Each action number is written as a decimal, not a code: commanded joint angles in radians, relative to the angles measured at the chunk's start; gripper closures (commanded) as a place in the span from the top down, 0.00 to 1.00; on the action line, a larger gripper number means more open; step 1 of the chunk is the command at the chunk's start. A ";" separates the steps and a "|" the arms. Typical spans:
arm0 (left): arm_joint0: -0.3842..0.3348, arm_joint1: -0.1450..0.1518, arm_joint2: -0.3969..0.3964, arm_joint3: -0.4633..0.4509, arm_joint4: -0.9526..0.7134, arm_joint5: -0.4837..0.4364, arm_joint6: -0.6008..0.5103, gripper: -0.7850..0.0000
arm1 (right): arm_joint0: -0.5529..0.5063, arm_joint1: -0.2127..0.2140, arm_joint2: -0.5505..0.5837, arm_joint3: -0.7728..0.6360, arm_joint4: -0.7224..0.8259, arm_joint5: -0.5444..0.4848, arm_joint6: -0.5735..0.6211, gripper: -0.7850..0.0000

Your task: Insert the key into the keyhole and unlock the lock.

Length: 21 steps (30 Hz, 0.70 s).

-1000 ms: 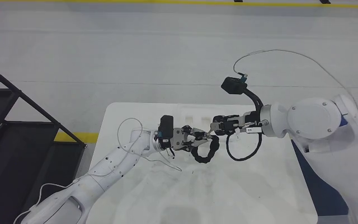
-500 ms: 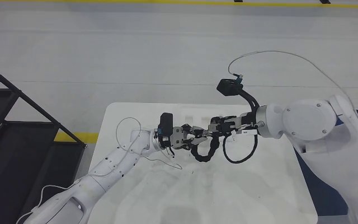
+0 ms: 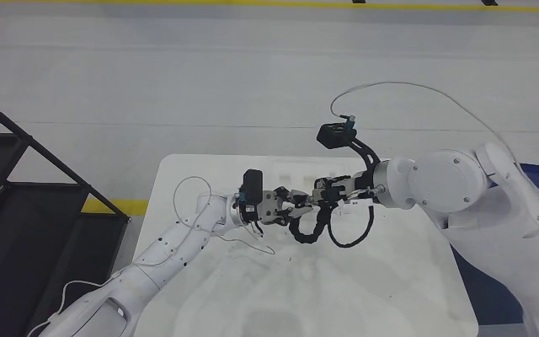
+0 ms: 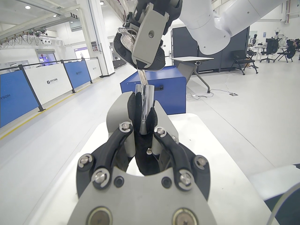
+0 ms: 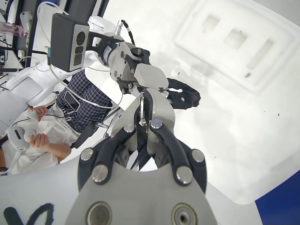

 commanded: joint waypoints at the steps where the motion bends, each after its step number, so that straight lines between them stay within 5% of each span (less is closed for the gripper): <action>1: 0.002 -0.001 -0.003 -0.001 -0.004 -0.006 -0.008 0.00 | 0.008 0.000 -0.013 0.002 -0.001 0.000 0.000 0.00; 21: 0.017 -0.015 -0.038 0.002 -0.060 -0.049 -0.095 0.00 | 0.073 0.008 -0.103 0.019 0.013 0.016 -0.016 0.00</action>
